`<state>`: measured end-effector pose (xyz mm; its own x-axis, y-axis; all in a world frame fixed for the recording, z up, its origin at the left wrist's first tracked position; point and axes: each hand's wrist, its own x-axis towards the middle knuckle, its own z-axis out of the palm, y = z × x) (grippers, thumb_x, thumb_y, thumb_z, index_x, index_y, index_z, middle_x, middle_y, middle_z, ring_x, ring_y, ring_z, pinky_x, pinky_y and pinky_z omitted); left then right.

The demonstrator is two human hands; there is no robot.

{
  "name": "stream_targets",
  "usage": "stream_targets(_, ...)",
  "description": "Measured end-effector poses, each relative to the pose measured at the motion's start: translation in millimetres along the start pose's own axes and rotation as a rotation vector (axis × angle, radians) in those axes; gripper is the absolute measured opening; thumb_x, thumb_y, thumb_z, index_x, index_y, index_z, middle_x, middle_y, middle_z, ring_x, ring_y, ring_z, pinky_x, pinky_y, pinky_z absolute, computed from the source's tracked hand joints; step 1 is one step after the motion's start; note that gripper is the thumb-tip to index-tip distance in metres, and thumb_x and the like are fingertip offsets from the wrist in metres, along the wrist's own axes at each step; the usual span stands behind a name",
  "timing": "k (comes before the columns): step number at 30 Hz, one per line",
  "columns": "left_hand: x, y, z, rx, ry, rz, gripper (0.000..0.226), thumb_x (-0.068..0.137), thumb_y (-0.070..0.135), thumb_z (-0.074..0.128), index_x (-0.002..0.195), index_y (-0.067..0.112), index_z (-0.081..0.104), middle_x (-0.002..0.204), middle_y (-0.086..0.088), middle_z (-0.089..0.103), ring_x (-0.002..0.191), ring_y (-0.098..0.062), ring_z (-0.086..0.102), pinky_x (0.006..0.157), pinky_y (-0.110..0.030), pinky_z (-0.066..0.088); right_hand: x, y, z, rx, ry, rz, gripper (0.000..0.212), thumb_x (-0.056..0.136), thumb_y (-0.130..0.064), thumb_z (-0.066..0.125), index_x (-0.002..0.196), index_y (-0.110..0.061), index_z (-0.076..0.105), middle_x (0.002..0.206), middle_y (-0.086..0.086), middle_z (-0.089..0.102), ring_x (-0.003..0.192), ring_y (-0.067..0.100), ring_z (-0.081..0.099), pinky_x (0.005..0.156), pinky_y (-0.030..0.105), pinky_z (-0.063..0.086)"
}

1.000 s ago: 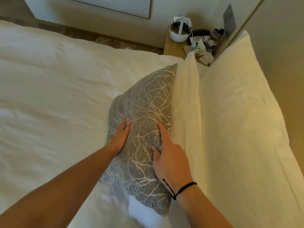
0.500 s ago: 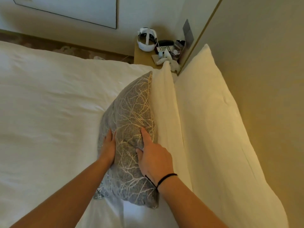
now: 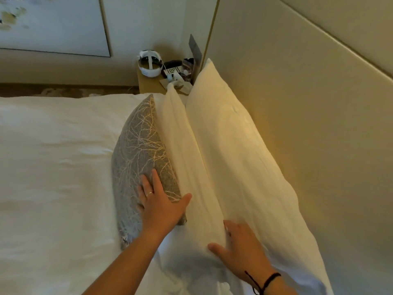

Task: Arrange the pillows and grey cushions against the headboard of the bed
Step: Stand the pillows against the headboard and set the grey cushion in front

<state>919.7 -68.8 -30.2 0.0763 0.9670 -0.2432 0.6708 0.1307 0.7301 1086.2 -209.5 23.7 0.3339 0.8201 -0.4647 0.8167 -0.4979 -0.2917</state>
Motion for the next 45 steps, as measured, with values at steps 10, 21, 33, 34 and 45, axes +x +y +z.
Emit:
stream_targets(10, -9, 9, -1, 0.042, -0.07, -0.039, 0.117, 0.078, 0.045, 0.07, 0.152, 0.033, -0.018, 0.164, -0.004, -0.018, 0.15, -0.033, -0.009, 0.116, -0.064, 0.014, -50, 39, -1, 0.017, -0.103, -0.009, 0.017, 0.091, -0.031, 0.055, 0.074, -0.03, 0.054, 0.079, -0.003, 0.061, 0.083, 0.021, 0.057, 0.058, 0.025, 0.031)
stream_targets(21, -52, 14, 6, 0.075, -0.068, -0.011, 0.105, 0.083, 0.037, 0.068, 0.156, 0.025, -0.007, 0.165, -0.007, -0.011, 0.15, -0.037, -0.004, 0.117, -0.059, 0.015, -96, 83, -26, 0.044, 0.023, -0.091, 0.026, 0.09, -0.044, 0.057, 0.077, -0.022, 0.062, 0.072, -0.007, 0.056, 0.066, 0.008, 0.052, 0.058, 0.023, 0.038)
stream_targets(33, -109, 10, 7, 0.068, -0.033, 0.062, 0.094, 0.091, 0.033, 0.064, 0.157, 0.019, -0.001, 0.165, -0.009, 0.001, 0.149, -0.033, 0.017, 0.117, -0.05, 0.024, -111, 187, -50, -0.022, 0.298, 0.143, 0.022, 0.094, -0.029, 0.053, 0.08, -0.015, 0.062, 0.073, -0.001, 0.062, 0.064, 0.016, 0.059, 0.051, 0.025, 0.037)
stream_targets(34, -111, 10, 5, 0.057, -0.042, 0.056, 0.094, 0.091, 0.032, 0.065, 0.157, 0.02, -0.001, 0.166, -0.008, 0.002, 0.148, -0.032, 0.019, 0.116, -0.049, 0.025, -114, 193, -51, 0.007, 0.321, 0.135, 0.024, 0.094, -0.029, 0.054, 0.074, -0.017, 0.059, 0.067, -0.004, 0.056, 0.058, 0.013, 0.054, 0.046, 0.024, 0.033)
stream_targets(45, -154, 3, 7, 0.03, -0.098, 0.032, 0.088, 0.09, 0.028, 0.066, 0.157, 0.021, 0.011, 0.161, -0.007, 0.027, 0.143, -0.031, 0.032, 0.115, -0.049, 0.032, -127, 205, -34, 0.079, 0.4, 0.097, 0.034, 0.095, -0.03, 0.054, 0.064, -0.015, 0.05, 0.059, -0.002, 0.05, 0.054, 0.018, 0.048, 0.047, 0.029, 0.03)
